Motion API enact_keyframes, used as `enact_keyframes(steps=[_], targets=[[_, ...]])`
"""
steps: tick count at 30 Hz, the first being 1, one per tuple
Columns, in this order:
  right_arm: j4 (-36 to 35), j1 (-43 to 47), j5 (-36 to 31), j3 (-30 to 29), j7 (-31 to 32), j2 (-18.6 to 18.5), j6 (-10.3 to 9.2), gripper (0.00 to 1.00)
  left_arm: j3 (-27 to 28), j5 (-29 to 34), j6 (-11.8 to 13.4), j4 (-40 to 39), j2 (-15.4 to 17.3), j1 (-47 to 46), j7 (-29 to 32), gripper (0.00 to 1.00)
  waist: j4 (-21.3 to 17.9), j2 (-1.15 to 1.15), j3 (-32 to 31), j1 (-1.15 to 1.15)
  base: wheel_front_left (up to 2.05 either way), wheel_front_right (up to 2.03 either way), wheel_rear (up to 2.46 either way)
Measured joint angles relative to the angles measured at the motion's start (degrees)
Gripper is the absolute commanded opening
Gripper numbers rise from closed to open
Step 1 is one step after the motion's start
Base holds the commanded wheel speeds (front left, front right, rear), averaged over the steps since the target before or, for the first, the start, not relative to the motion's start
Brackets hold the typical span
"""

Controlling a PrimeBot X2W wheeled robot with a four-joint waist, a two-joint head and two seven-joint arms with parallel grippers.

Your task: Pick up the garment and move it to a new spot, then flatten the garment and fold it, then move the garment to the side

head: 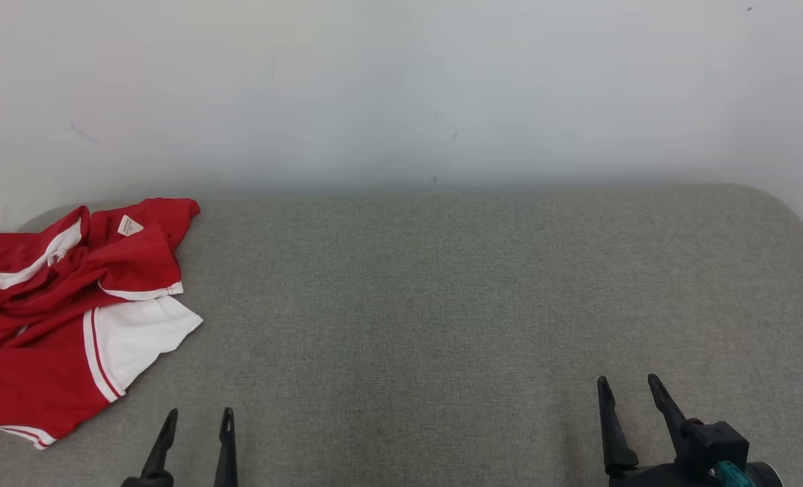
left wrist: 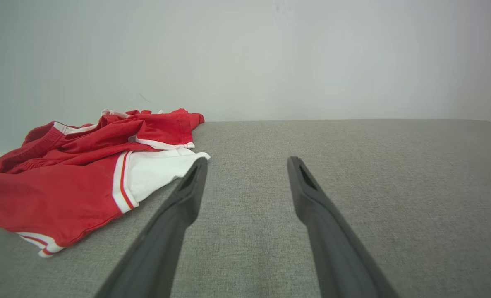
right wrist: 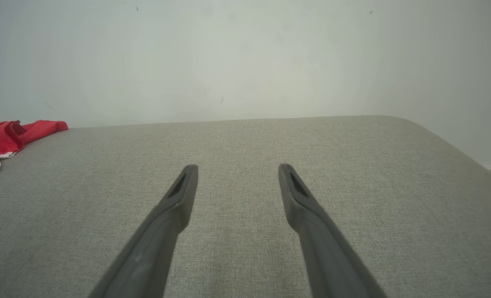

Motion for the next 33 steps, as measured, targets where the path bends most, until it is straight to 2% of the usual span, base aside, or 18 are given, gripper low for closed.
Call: enact_keyframes(steps=[10,16,26,33], targets=[[-0.96,1.23,-2.76,-0.79,-0.13,0.0,0.0,1.0,2.1,2.99,1.4,-1.18,0.35,0.66,-0.93,1.0,-0.19,0.0,-0.92,0.0,0.0,0.0,0.0],[-1.38,1.38,-2.76,-1.07,0.14,-0.01,0.0,1.0,3.7,2.83,1.35,-1.46,0.3,1.46,-0.96,1.0,-0.2,0.0,-1.2,0.0,0.0,0.0,0.0],[-2.02,1.64,-1.31,-1.38,1.15,-0.01,0.0,1.0,5.41,1.43,-2.12,-1.74,0.23,1.74,-0.96,1.0,-0.11,0.0,-1.27,0.0,0.0,0.0,0.0],[-2.79,2.25,-1.3,-1.59,2.32,-0.01,0.0,1.0,5.5,1.26,-3.28,0.43,-0.08,2.3,-0.97,1.0,-0.07,0.0,-1.49,0.0,0.0,0.0,0.0]])
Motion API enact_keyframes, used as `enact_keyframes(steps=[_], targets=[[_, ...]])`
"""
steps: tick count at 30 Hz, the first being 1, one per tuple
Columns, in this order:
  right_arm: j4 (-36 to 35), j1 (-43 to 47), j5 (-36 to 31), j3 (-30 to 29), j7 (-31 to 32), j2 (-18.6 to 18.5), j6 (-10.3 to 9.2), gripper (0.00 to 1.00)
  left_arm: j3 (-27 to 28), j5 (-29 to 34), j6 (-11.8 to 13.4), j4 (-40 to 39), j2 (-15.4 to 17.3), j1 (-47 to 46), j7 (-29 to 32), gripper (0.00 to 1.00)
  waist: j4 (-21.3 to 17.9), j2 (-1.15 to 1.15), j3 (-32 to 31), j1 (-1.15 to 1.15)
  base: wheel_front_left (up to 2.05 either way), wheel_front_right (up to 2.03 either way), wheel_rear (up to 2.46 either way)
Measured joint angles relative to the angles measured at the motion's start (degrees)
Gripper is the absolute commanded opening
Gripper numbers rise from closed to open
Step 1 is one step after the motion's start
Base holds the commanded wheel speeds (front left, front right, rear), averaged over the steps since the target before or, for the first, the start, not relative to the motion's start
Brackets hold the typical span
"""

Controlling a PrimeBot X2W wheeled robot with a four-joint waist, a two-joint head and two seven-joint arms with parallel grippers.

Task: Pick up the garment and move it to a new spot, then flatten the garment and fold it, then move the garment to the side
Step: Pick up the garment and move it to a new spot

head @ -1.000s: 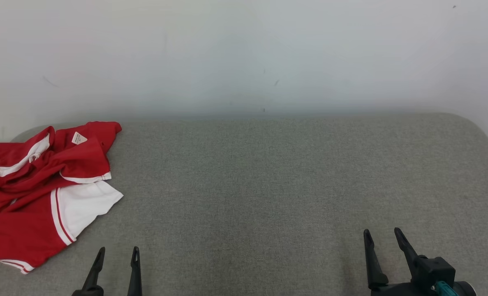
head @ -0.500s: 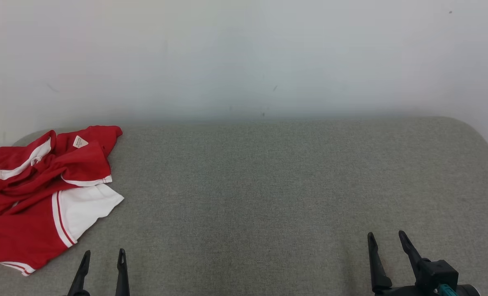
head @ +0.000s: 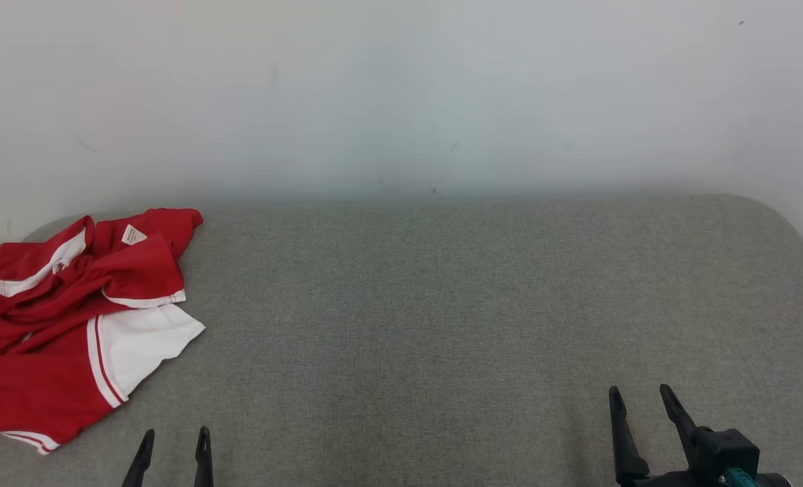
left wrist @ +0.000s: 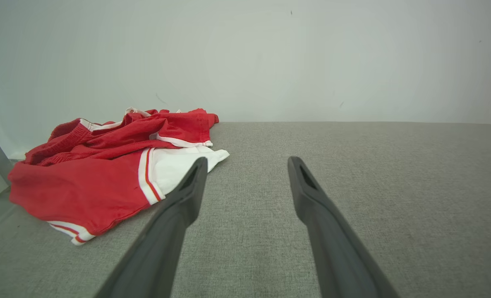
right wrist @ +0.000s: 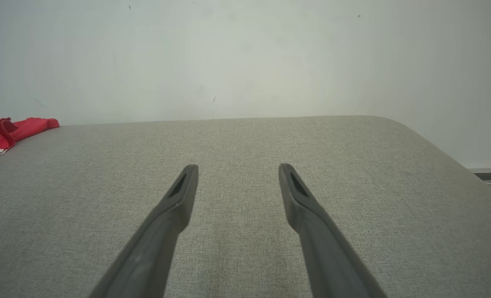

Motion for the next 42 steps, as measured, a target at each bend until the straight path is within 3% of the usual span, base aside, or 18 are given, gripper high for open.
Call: enact_keyframes(steps=[9,34,42], targets=[[-1.51,0.24,0.51,0.12,1.67,0.01,0.0,1.0,0.05,-0.32,-0.79,1.37,0.15,-0.31,-0.01,1.0,0.07,0.0,-0.41,0.0,0.0,0.0,0.0],[-2.91,1.21,1.02,0.11,3.37,0.01,0.0,1.0,0.12,-0.41,0.24,0.29,0.49,-0.6,-0.01,1.0,0.29,0.0,-0.34,0.0,0.0,0.0,0.0],[-2.61,1.45,2.04,-0.11,3.57,0.0,0.0,1.0,-0.13,-0.96,0.23,0.8,0.62,-0.69,-0.04,1.0,1.99,0.0,-0.19,0.0,0.0,0.0,0.0]])
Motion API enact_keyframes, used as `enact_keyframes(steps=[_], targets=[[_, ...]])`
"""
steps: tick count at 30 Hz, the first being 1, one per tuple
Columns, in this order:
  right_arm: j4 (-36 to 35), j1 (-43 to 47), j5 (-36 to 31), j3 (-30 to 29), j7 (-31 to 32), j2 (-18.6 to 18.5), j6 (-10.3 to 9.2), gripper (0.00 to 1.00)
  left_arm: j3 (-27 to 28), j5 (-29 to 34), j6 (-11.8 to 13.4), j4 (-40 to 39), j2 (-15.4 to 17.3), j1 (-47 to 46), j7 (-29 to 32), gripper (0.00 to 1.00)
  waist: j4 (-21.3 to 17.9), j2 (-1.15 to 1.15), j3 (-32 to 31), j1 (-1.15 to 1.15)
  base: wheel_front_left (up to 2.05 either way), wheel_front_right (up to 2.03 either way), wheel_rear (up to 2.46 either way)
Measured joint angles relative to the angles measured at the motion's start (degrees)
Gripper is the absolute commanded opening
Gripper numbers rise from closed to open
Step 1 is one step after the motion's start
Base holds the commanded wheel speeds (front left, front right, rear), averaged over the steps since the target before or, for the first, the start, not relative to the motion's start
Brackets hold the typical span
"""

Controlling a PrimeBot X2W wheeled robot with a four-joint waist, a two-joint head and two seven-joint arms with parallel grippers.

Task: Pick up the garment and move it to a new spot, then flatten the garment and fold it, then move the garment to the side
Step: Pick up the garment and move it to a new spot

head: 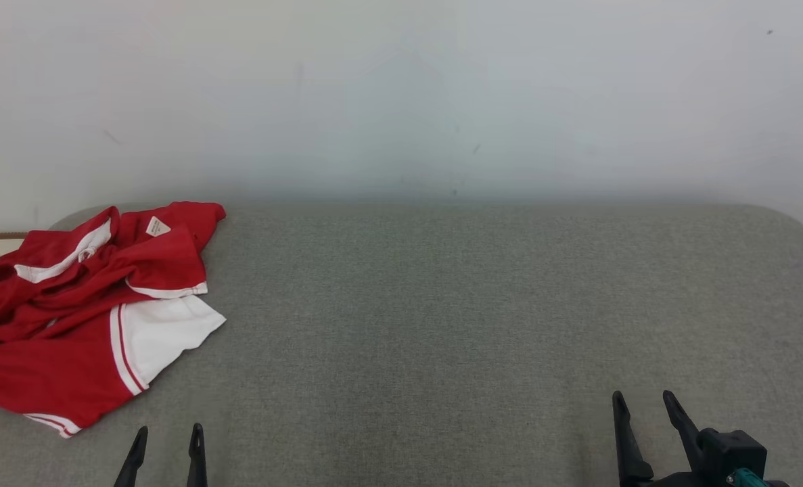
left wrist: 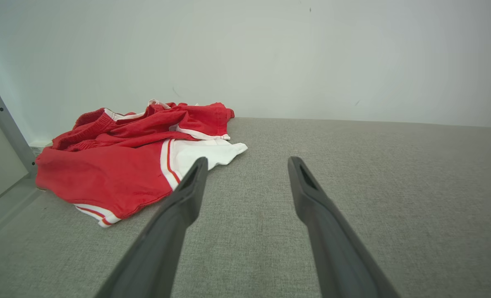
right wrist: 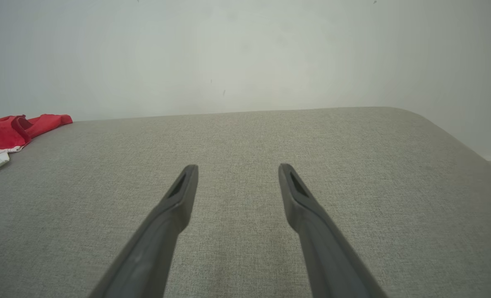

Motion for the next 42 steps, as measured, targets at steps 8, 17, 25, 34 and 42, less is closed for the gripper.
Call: enact_keyframes(steps=[8,17,25,34,42], targets=[[0.76,0.16,0.98,0.29,-0.12,0.01,0.0,1.0,0.71,-0.66,0.46,1.1,0.55,-0.18,0.0,1.0,3.77,0.0,0.26,0.0,0.0,0.0,0.0],[1.44,0.18,1.47,1.0,-0.96,0.0,0.0,1.0,1.09,-0.54,1.13,0.94,1.14,-0.25,0.0,1.0,9.69,0.0,0.36,0.0,0.0,0.0,0.0],[2.59,-0.08,2.02,1.68,-1.87,0.01,0.0,1.0,1.21,-0.42,1.64,0.68,1.81,-0.24,0.0,1.0,15.62,0.0,0.46,0.0,0.0,0.0,0.0],[3.79,-0.38,2.7,2.5,-2.6,0.0,0.0,1.0,1.12,-0.43,2.05,0.63,2.33,-0.3,0.07,1.0,21.53,0.0,0.57,0.0,0.0,0.0,0.0],[5.03,-1.28,3.57,3.64,-3.13,0.02,0.0,1.0,2.34,-0.91,3.0,0.41,3.58,0.07,0.07,1.0,24.89,0.0,0.46,0.0,0.0,0.0,0.0]])
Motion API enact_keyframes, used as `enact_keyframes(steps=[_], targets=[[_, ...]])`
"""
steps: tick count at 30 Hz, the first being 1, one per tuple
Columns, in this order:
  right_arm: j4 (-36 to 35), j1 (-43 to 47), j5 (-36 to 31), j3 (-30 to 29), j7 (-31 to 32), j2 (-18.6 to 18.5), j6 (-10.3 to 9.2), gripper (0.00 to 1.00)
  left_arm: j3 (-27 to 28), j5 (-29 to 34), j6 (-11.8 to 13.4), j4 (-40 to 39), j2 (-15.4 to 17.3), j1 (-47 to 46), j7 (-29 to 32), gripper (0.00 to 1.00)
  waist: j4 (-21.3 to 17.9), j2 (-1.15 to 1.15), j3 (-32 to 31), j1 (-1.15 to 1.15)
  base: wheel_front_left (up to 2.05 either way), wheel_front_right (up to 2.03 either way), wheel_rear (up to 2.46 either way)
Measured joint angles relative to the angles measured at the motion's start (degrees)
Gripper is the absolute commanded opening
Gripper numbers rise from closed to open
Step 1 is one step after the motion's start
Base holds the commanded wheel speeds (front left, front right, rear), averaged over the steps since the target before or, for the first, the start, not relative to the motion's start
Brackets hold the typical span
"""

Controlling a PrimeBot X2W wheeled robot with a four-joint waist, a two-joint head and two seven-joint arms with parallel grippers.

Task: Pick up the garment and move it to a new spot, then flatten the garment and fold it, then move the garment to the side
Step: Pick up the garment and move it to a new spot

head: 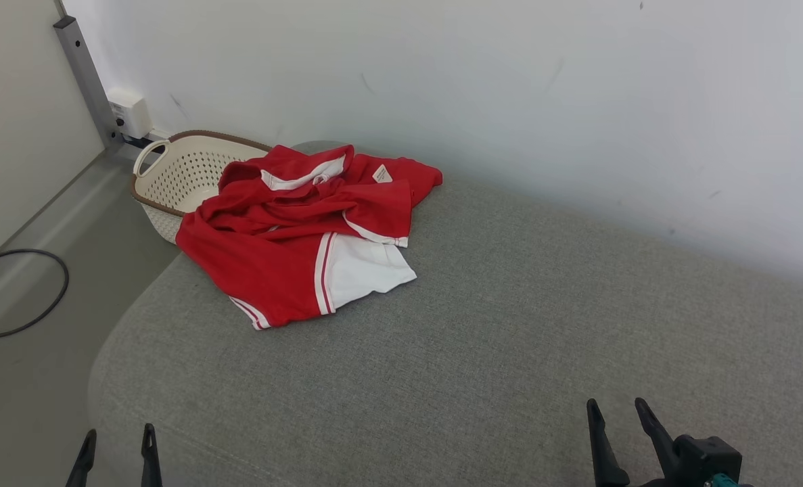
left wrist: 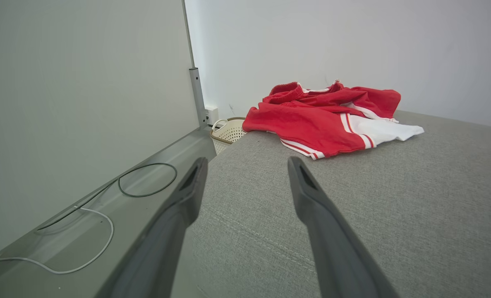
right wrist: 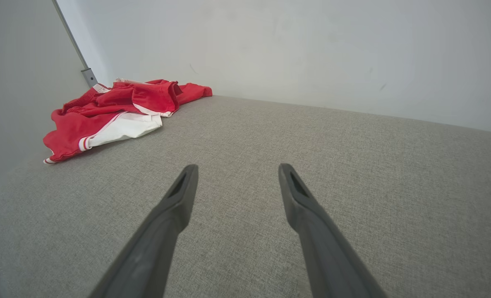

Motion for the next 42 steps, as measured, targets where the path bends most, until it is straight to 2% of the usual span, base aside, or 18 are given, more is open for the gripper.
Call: enact_keyframes(steps=[6,12,19,22,33,42], targets=[[0.21,-0.21,0.34,1.08,-0.24,0.0,0.0,1.0,0.3,-0.57,0.53,-0.8,-0.1,0.47,0.0,1.0,-0.59,0.0,0.09,0.0,0.0,0.0,0.0],[0.47,-1.08,0.43,2.56,-0.36,0.0,0.0,1.0,-0.23,-1.6,-0.36,-1.3,-0.93,-1.92,-0.01,1.0,-2.31,0.0,0.57,0.0,0.0,0.0,0.0],[0.53,-3.09,0.51,4.98,-0.43,0.01,0.0,1.0,-0.9,-3.35,-2.64,-0.94,-0.71,-12.54,-0.02,1.0,-5.85,0.0,1.71,0.0,0.0,0.0,0.0],[0.42,-4.71,0.55,6.87,-0.47,0.02,0.0,1.0,-0.78,-4.19,-4.21,0.52,0.26,-20.26,-0.05,1.0,-8.26,0.0,2.53,0.02,0.0,0.0,0.0],[0.55,-9.37,2.07,8.77,-2.02,0.03,0.01,1.0,2.81,-8.36,-6.47,7.25,4.41,-34.94,2.47,1.0,-15.75,0.01,6.0,0.02,0.0,0.0,0.0],[2.48,-11.15,2.53,8.68,-3.44,0.01,0.01,1.0,3.21,-8.73,-8.08,19.05,9.48,-44.17,6.71,1.0,-22.82,0.01,9.32,0.02,0.0,0.0,0.0]])
